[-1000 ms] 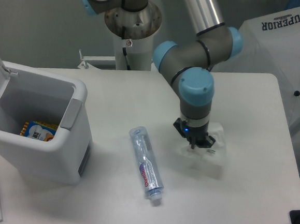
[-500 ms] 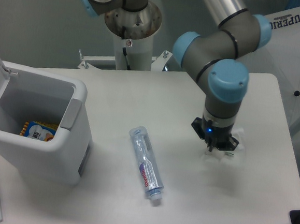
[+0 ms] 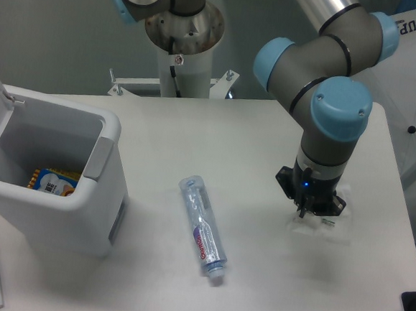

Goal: Place the trash in the trash can
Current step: 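Lift the bag and carry it over the white trash bin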

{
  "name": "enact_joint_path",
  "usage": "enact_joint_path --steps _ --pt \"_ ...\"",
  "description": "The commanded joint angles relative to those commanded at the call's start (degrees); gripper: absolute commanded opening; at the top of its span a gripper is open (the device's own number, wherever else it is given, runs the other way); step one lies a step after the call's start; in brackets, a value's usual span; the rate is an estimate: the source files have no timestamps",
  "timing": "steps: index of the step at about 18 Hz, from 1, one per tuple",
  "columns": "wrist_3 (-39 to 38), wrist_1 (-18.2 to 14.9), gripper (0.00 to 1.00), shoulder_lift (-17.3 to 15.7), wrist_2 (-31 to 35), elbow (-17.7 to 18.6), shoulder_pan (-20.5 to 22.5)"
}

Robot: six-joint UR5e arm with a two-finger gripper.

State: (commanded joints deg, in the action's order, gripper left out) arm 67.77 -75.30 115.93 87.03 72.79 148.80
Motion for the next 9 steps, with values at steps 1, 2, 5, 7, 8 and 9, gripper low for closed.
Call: enact_joint_path --steps 1,2,5,7,8,9 --pt "-0.7 -2.1 0.00 -0.3 -1.4 -1.1 -0.1" --pt "-1.2 -2.8 0.00 -0.5 -2.8 -1.4 -0.3" --pt "-1.9 -2.9 0.00 -3.1 -8.5 -0.6 -1.1" --pt "-5.0 -2.7 0.00 -5.8 -12.5 0.0 -2.1" --pt "-7.4 -2.6 0.00 -6.9 -15.6 -0.1 -2.6" --pt "-9.9 -1.9 0.00 -8.1 -19.1 -0.1 -3.2"
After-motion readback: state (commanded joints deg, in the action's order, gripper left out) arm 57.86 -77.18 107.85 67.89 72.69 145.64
